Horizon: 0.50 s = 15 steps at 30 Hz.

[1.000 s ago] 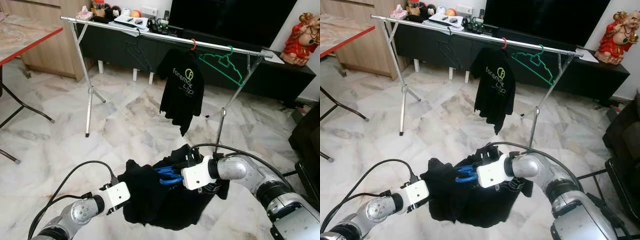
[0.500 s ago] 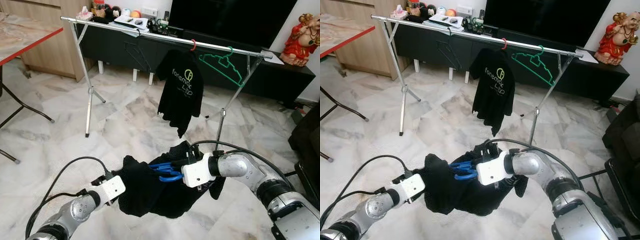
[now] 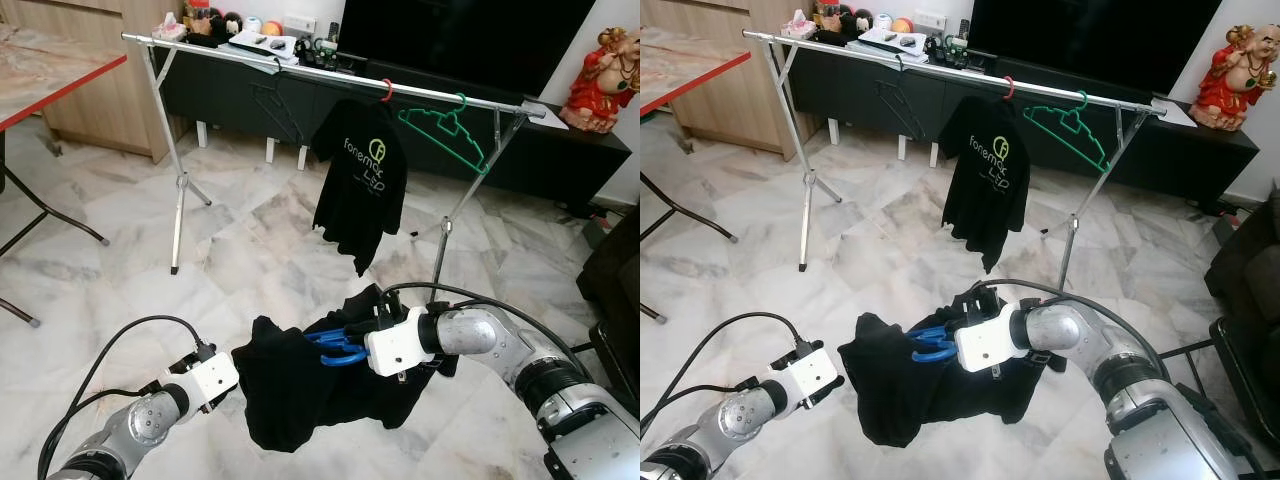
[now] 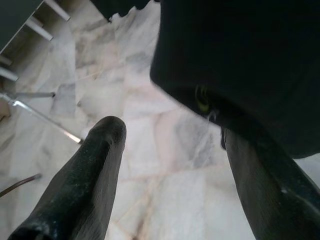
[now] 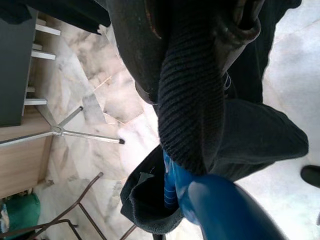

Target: Hang hanger

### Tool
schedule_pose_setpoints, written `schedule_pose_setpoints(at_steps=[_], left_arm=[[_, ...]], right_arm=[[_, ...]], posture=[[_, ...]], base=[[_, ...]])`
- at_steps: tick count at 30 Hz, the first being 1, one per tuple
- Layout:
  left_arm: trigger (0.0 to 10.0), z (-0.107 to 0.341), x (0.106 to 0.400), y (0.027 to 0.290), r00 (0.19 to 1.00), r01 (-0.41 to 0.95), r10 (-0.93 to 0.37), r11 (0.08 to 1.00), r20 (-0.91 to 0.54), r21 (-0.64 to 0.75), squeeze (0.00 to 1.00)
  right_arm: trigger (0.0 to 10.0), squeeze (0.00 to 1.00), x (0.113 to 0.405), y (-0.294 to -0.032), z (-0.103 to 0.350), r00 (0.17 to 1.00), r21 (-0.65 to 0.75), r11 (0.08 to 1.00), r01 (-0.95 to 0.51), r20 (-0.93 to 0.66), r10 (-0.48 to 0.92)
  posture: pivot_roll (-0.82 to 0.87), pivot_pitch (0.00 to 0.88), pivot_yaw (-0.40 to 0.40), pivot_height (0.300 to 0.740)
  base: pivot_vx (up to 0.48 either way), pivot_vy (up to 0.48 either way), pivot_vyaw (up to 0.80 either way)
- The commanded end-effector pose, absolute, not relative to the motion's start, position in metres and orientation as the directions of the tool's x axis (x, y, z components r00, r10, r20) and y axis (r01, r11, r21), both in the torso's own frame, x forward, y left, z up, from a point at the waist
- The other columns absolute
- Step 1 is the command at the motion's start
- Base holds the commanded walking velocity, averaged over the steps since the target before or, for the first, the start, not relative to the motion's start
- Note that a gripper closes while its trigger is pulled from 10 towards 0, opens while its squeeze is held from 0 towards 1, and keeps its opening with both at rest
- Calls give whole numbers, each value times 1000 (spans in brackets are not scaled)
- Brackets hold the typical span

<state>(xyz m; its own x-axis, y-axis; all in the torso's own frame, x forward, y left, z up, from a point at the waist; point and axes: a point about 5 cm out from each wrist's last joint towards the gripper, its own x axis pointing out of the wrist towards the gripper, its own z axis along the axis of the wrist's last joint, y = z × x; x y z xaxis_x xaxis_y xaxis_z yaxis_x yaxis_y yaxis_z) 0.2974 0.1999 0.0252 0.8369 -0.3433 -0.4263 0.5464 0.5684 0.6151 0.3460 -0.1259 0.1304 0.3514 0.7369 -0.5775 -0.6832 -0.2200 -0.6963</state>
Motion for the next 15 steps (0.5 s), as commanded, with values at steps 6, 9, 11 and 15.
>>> schedule_pose_setpoints(at_steps=[6,9,11,15], left_arm=[[10000,30,302,189,840,542,-374,591,-392,597,0],[8588,30,303,189,841,542,-375,598,-391,591,0],[8588,30,303,189,840,542,-377,601,-391,587,0],[0,30,303,189,844,536,-368,615,-391,578,0]], right_arm=[[10000,0,350,-124,146,357,-730,-190,-657,-523,774],[10000,0,350,-124,147,355,-730,-186,-658,-519,778],[10000,0,350,-124,148,354,-729,-186,-659,-518,779],[10000,0,350,-123,149,351,-730,-175,-661,-507,787]], posture=[[-17,78,-183,740],[-16,80,-183,740],[-16,80,-183,740],[-17,81,-184,740]], base=[[0,0,0],[0,0,0],[0,0,0],[0,0,0]])
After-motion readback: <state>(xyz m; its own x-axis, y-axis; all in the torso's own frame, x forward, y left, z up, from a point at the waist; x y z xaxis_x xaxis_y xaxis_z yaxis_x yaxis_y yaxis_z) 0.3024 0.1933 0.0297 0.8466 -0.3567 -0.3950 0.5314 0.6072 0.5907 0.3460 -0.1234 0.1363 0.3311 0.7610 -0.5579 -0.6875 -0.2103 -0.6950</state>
